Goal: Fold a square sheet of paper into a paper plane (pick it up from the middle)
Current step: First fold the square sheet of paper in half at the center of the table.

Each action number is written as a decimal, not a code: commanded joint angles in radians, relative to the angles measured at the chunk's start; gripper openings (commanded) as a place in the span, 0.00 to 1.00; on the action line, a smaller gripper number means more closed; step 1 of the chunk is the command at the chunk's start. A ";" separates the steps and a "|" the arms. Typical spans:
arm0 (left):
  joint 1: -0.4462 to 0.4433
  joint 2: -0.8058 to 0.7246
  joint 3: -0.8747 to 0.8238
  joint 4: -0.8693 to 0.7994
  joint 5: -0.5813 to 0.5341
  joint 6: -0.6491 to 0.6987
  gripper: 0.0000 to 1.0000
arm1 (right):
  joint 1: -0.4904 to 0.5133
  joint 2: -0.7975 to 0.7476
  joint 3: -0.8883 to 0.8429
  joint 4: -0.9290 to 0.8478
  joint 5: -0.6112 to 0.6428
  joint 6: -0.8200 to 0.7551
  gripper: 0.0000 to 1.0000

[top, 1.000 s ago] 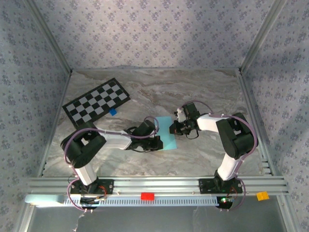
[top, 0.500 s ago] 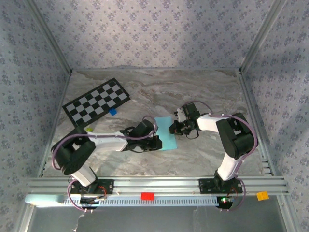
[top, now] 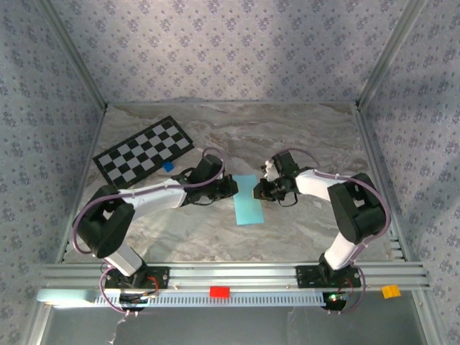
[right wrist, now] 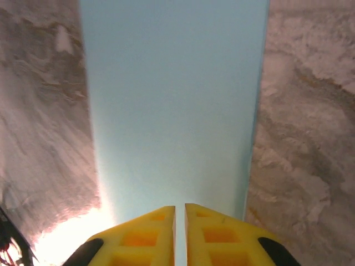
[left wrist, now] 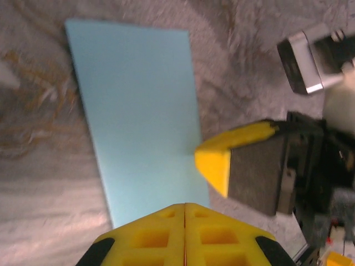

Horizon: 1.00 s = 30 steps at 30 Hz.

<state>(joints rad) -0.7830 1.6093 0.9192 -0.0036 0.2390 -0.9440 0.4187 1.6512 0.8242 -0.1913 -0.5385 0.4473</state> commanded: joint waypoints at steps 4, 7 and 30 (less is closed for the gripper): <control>0.035 0.130 0.113 -0.014 0.047 0.033 0.07 | -0.015 -0.198 -0.077 -0.039 0.053 0.085 0.24; 0.059 0.183 0.138 -0.002 0.066 0.033 0.07 | -0.030 -0.273 -0.143 -0.016 0.039 0.149 0.27; 0.111 0.363 0.156 0.045 0.140 0.070 0.07 | -0.023 -0.205 -0.225 -0.061 -0.103 0.197 0.35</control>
<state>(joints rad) -0.6743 1.9602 1.1023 0.0345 0.3813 -0.8989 0.3885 1.4345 0.6025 -0.2180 -0.6102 0.6579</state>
